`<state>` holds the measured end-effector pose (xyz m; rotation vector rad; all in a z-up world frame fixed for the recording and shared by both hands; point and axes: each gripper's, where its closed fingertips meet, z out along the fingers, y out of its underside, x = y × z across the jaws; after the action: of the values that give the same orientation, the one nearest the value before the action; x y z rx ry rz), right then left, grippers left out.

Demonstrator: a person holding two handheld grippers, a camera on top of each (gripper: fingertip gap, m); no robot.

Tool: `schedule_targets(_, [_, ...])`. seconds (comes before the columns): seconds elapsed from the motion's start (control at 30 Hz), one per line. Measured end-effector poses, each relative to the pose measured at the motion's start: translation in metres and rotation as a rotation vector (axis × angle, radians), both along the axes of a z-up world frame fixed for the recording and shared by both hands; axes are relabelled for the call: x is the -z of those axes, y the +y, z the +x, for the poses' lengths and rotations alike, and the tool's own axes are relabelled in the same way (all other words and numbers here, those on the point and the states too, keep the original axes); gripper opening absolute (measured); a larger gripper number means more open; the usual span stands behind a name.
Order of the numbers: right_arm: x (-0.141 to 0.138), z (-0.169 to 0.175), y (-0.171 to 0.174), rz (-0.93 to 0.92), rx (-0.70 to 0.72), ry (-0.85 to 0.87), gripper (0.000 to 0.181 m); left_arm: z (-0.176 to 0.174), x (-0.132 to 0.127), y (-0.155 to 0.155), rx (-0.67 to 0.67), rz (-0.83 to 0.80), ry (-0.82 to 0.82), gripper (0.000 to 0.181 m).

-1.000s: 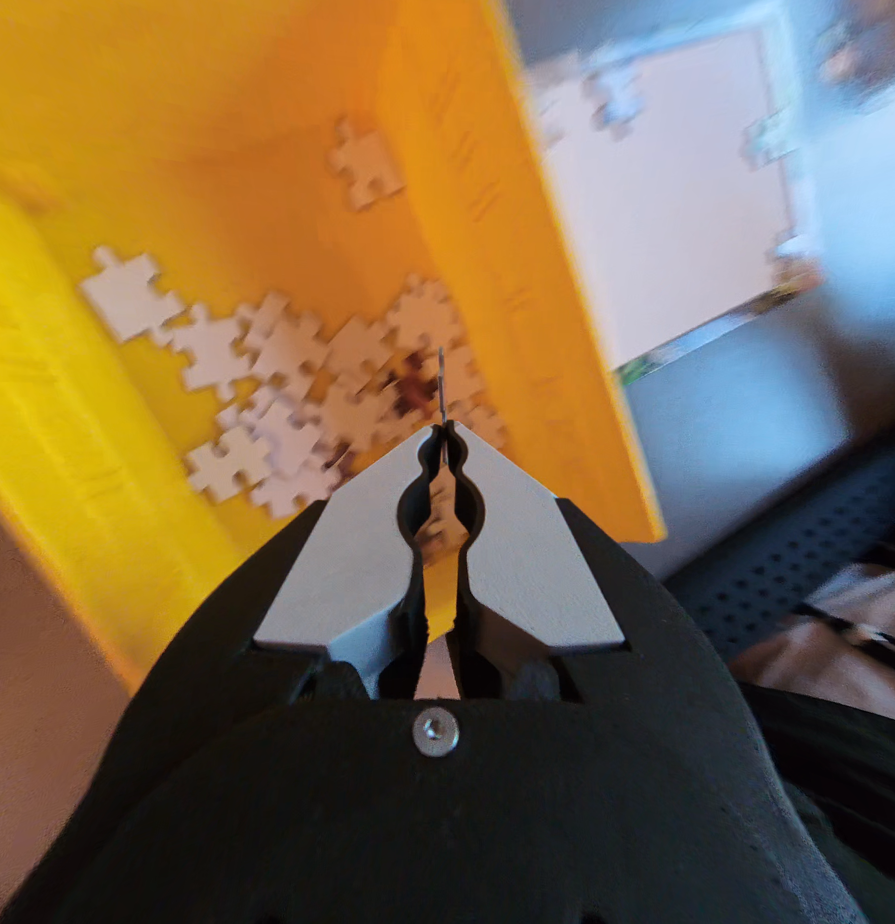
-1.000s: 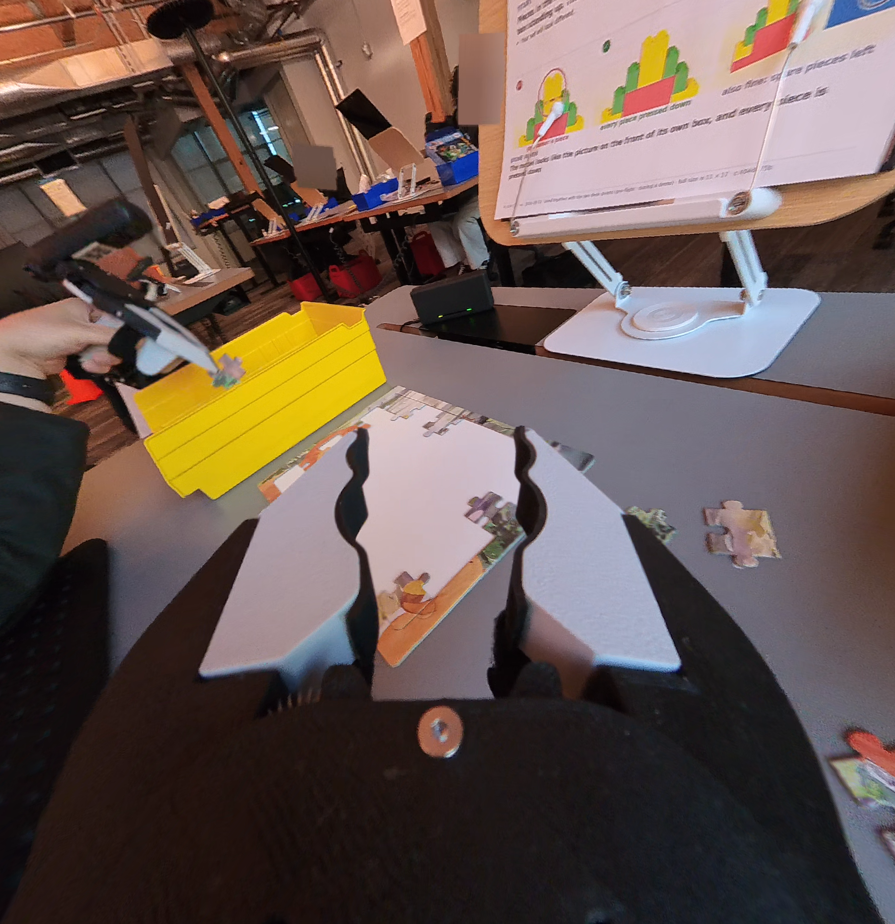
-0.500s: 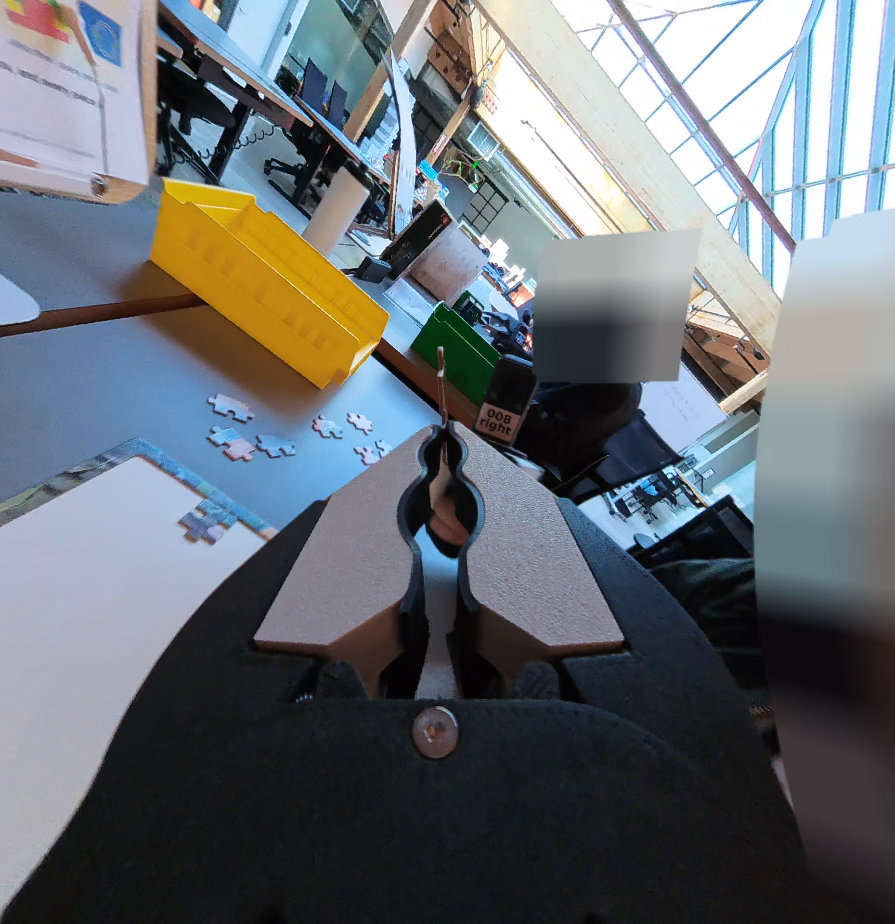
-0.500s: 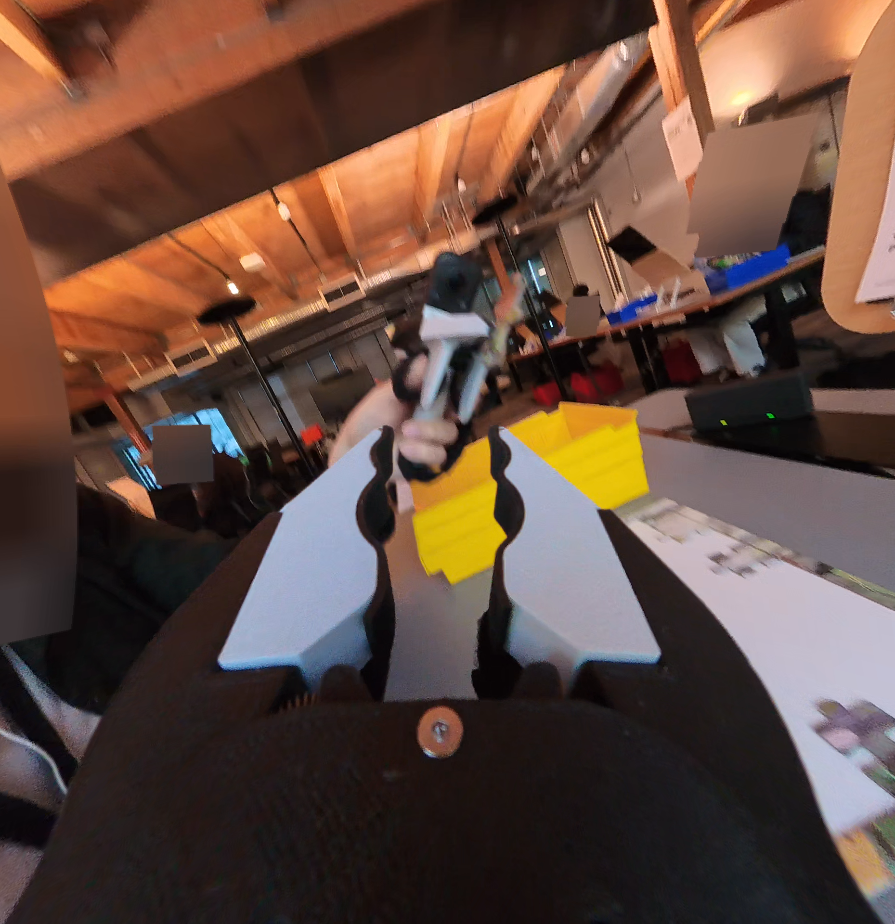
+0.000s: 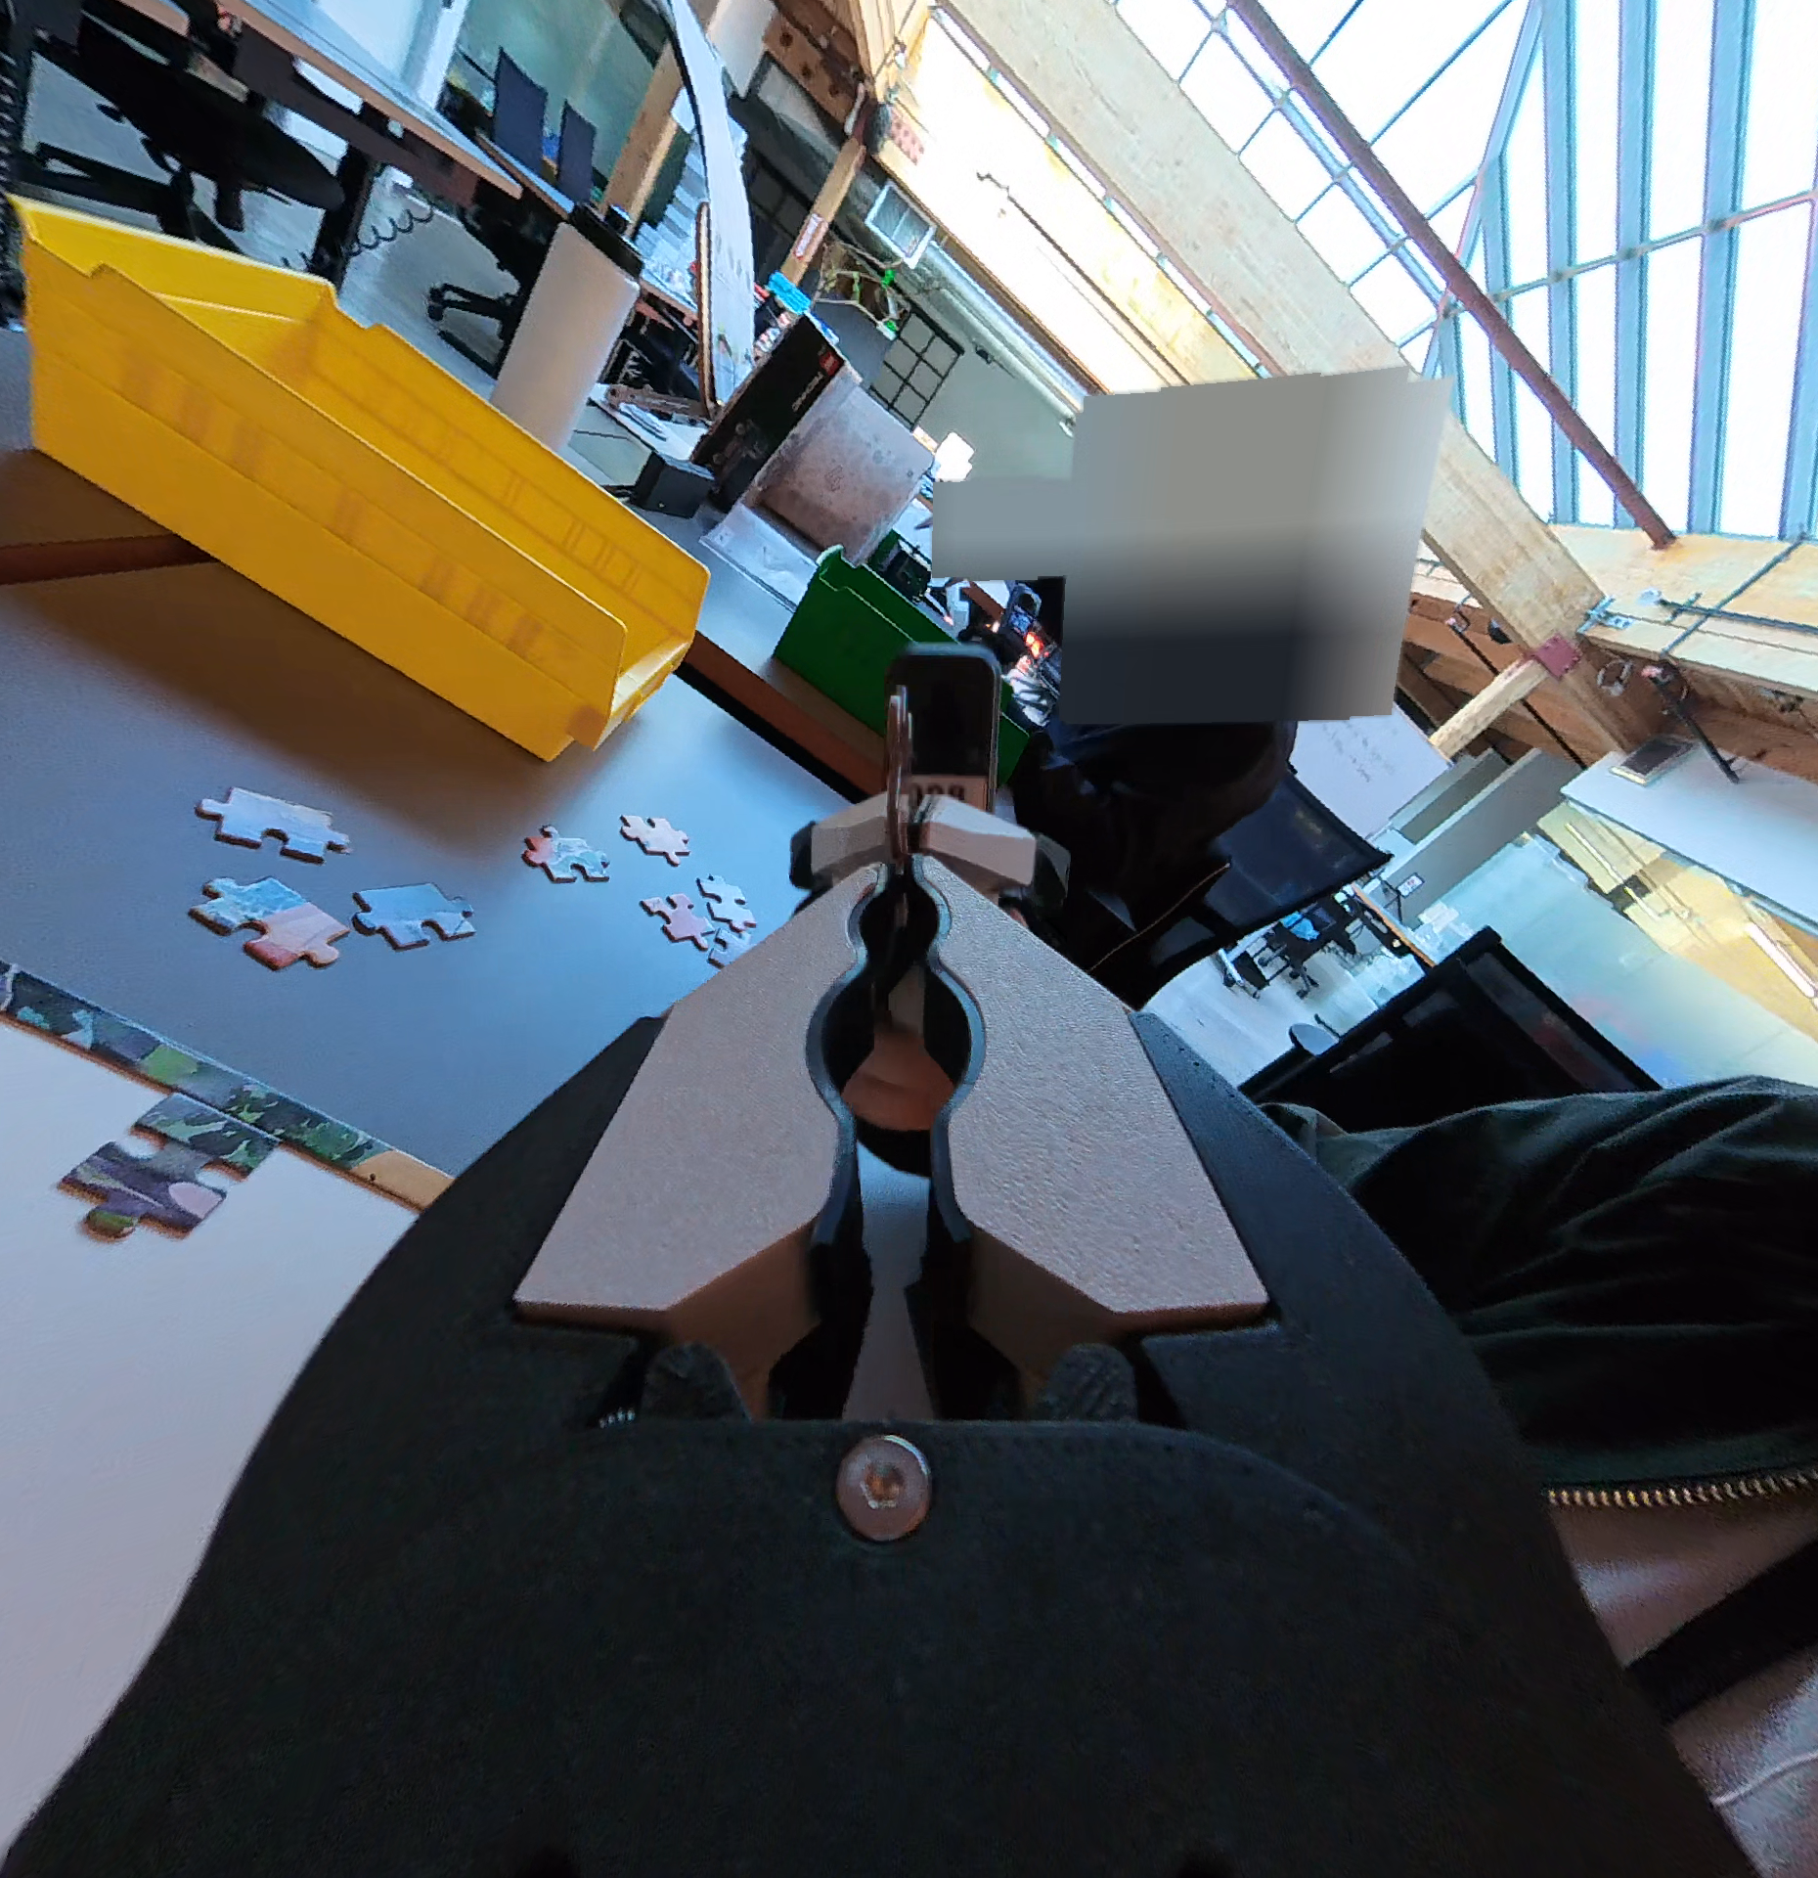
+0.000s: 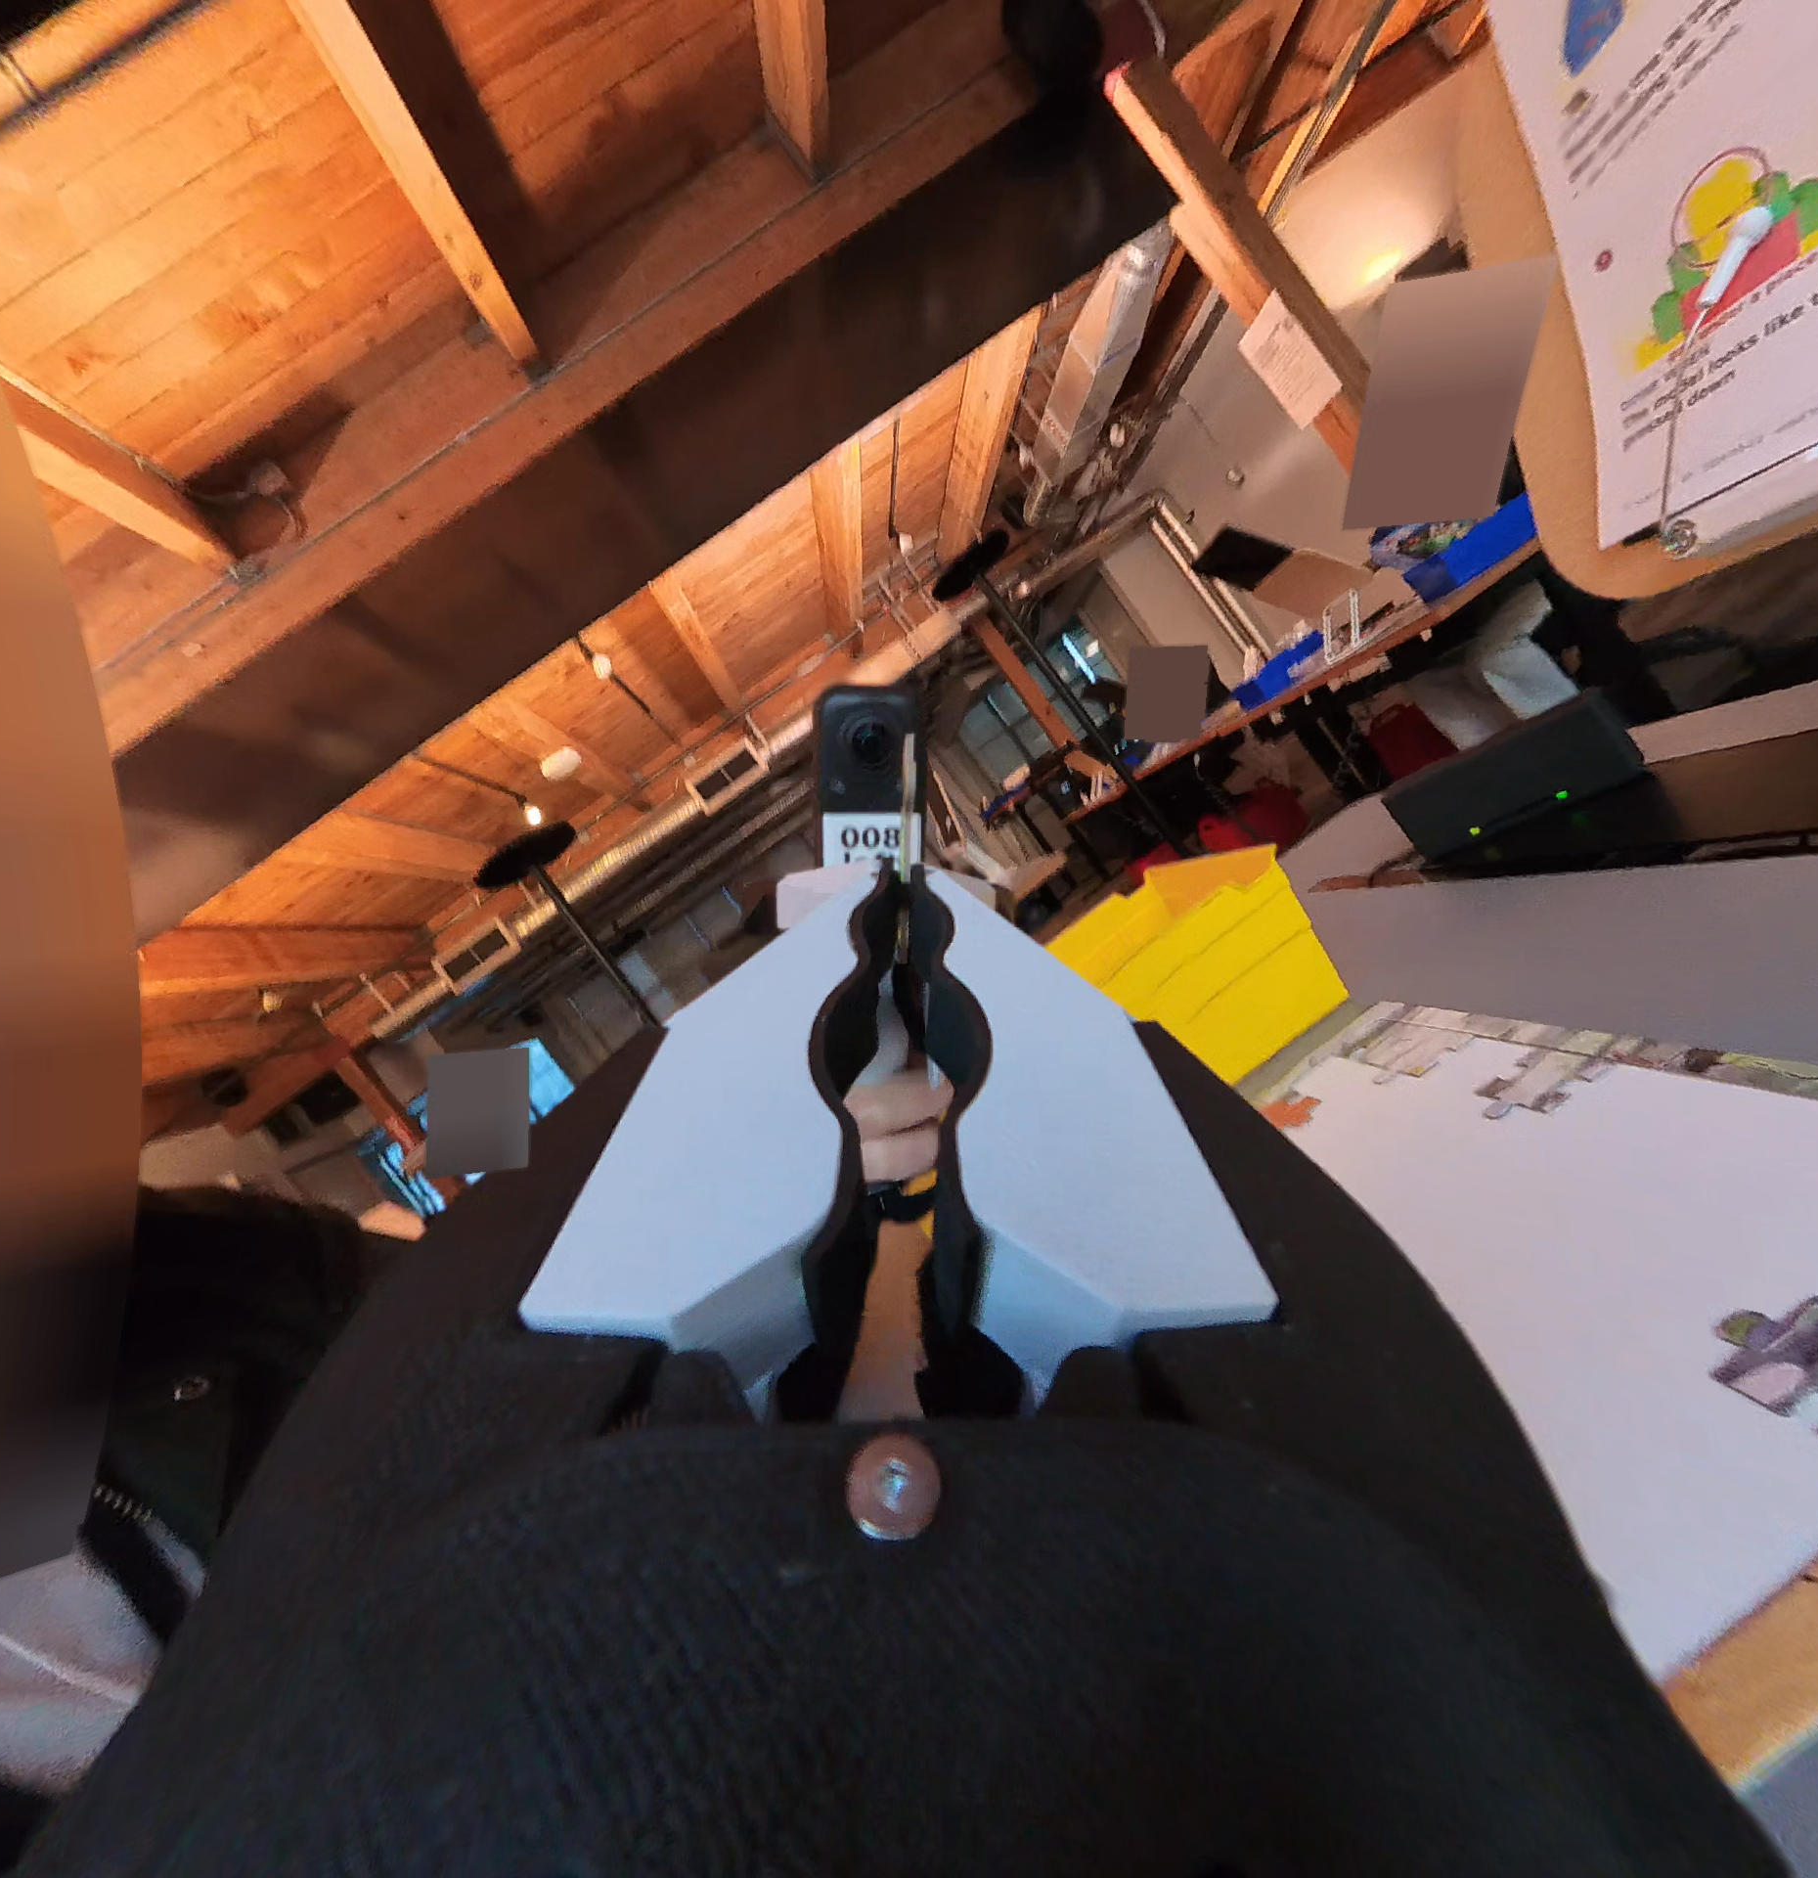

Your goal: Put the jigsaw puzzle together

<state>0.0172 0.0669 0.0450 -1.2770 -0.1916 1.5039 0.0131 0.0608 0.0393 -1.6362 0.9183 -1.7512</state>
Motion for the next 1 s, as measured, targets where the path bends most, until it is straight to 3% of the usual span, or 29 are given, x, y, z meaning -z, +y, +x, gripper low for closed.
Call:
schedule_targets(0.13, [0.007, 0.03, -0.016, -0.078, -0.126, -0.287, 0.001, -0.001, 0.01, -0.006, 0.054, 0.025, 0.091, 0.003])
schedule_targets(0.2, [0.048, 0.074, -0.041, -0.248, -0.182, -0.57, 0.001, -0.005, 0.01, -0.005, 0.058, 0.048, 0.121, 0.006])
schedule_targets(0.27, [0.099, 0.139, -0.062, -0.472, -0.09, -0.777, 0.001, -0.011, 0.009, -0.003, 0.062, 0.079, 0.157, 0.005])
schedule_targets(0.37, [0.123, 0.199, -0.076, -0.683, 0.002, -0.599, 0.001, -0.019, 0.009, 0.001, 0.051, 0.131, 0.208, 0.003])
schedule_targets(0.43, [0.153, 0.229, -0.087, -0.834, 0.036, -0.584, 0.001, -0.025, 0.01, 0.004, 0.048, 0.146, 0.243, 0.003])
schedule_targets(0.57, [0.175, 0.246, -0.114, -0.931, -0.031, -0.493, 0.001, -0.035, 0.006, 0.008, 0.046, 0.136, 0.244, 0.003])
schedule_targets(0.73, [0.205, 0.264, -0.117, -1.019, 0.018, -0.589, 0.006, -0.045, 0.005, 0.012, 0.048, 0.128, 0.257, 0.003])
schedule_targets(0.83, [0.205, 0.27, -0.113, -0.98, 0.06, -0.677, 0.008, -0.051, 0.002, 0.013, 0.058, 0.13, 0.26, 0.001])
schedule_targets(0.93, [0.195, 0.295, -0.101, -0.926, 0.239, -0.746, 0.037, -0.06, -0.006, 0.016, 0.04, 0.149, 0.249, 0.003])
schedule_targets(1.0, [0.187, 0.311, -0.096, -0.89, 0.349, -0.802, 0.042, -0.069, -0.013, 0.021, 0.008, 0.174, 0.248, 0.006])
